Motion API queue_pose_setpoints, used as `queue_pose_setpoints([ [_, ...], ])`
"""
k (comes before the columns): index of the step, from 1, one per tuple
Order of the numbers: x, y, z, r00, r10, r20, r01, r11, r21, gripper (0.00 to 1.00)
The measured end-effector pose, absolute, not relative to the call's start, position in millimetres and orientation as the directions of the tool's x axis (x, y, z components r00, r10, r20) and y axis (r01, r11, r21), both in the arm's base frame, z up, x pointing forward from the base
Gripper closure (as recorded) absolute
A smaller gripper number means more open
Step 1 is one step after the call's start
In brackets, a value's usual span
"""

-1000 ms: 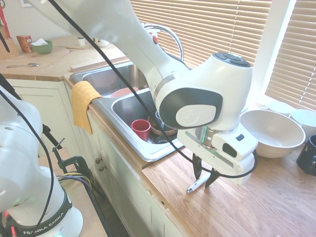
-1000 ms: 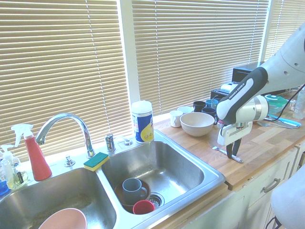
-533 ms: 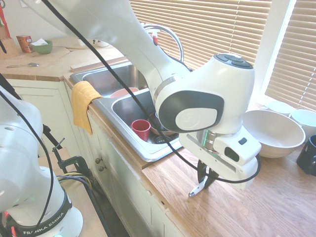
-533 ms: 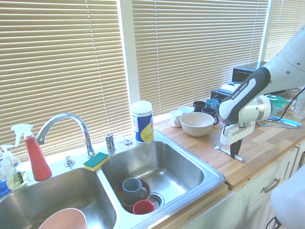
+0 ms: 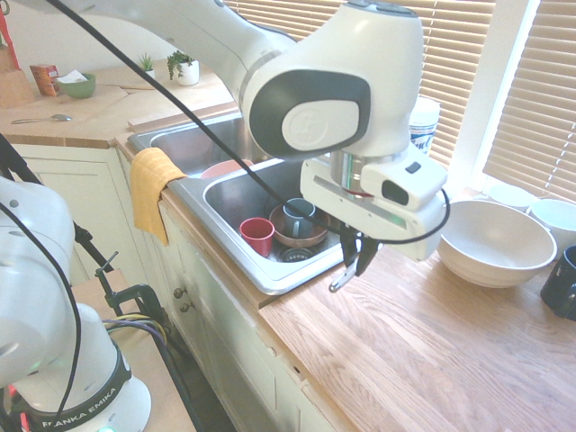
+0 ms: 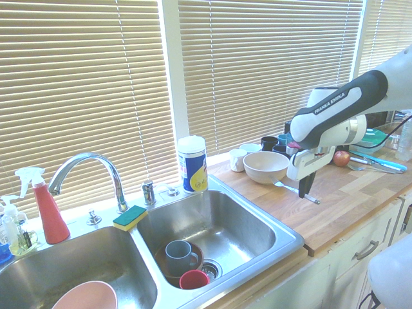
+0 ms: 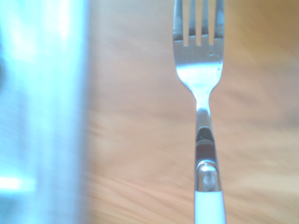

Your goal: Put the fork into the sink

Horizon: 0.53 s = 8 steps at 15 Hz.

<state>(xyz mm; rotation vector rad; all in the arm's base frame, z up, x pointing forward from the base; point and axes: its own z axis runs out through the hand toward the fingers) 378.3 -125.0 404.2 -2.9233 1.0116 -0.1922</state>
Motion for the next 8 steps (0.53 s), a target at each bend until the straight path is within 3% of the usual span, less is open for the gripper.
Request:
queue_pose_setpoints([
  [4, 421, -16, 410, 0.778, -0.608, 0.16, -0.603, -0.793, -0.086, 1.0],
  [8, 462, 63, 365, 0.763, -0.622, 0.177, -0.616, -0.782, -0.091, 1.0],
])
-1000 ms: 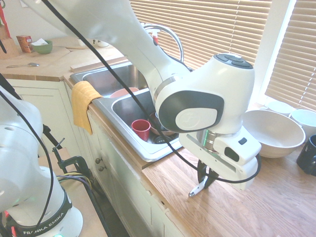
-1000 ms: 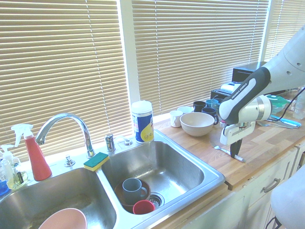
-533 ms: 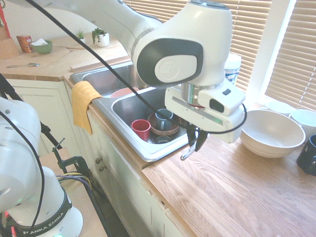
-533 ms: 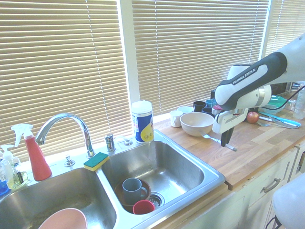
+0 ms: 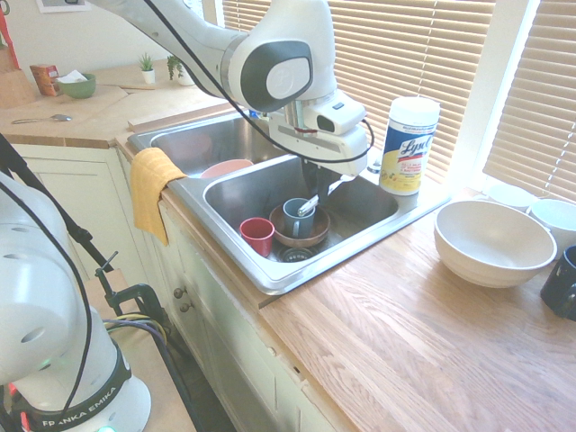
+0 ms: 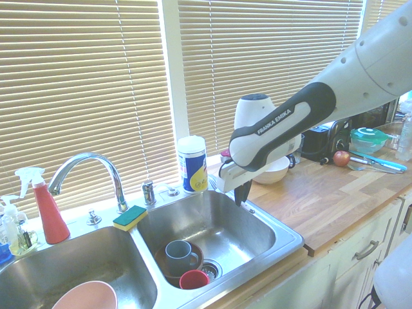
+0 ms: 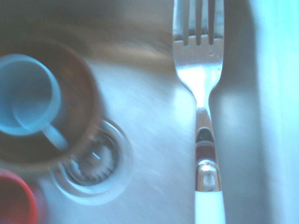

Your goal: Put the fork into the sink

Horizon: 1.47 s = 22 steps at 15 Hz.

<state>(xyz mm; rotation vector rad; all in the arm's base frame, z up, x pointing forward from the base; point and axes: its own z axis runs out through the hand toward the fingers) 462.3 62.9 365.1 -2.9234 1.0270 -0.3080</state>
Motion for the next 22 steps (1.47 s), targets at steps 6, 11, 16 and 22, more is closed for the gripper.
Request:
queue_pose_setpoints([
  [6, 496, 119, 270, 0.731, -0.666, 0.15, -0.664, -0.745, -0.069, 1.0],
  [11, 507, 124, 194, 0.71, -0.694, 0.122, -0.696, -0.717, -0.033, 1.0],
  [16, 497, 133, 150, 0.706, -0.7, 0.107, -0.705, -0.709, 0.017, 0.0],
  [22, 502, 135, 147, 0.672, -0.735, 0.09, -0.739, -0.674, 0.008, 0.0],
])
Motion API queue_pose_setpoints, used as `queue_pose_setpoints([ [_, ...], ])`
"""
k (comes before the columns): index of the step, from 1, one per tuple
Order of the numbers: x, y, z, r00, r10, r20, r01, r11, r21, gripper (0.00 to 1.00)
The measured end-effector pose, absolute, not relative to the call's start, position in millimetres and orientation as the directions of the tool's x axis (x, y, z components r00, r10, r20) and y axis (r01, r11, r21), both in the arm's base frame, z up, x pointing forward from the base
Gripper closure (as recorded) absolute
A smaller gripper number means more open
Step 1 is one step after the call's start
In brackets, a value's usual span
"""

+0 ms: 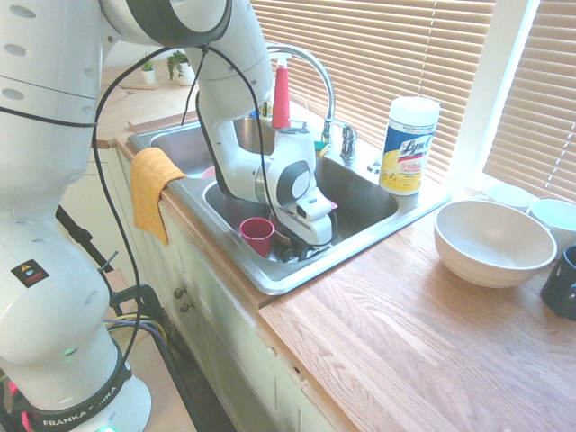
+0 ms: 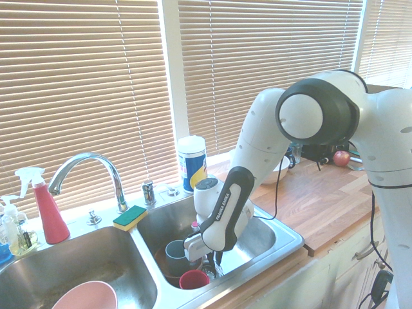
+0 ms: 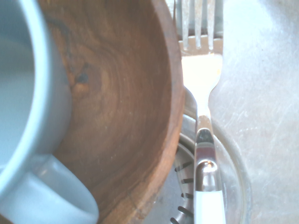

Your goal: Put the fork into the sink

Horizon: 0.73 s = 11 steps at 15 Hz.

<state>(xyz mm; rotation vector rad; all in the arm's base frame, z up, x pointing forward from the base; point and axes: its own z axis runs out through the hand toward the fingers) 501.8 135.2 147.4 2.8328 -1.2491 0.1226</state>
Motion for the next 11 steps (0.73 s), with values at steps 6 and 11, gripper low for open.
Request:
queue_pose_setpoints([
  [6, 504, 137, 153, 0.661, -0.746, 0.08, -0.748, -0.663, -0.009, 0.0],
  [11, 509, 144, 222, 0.695, -0.714, 0.084, -0.714, -0.699, -0.036, 0.0],
])
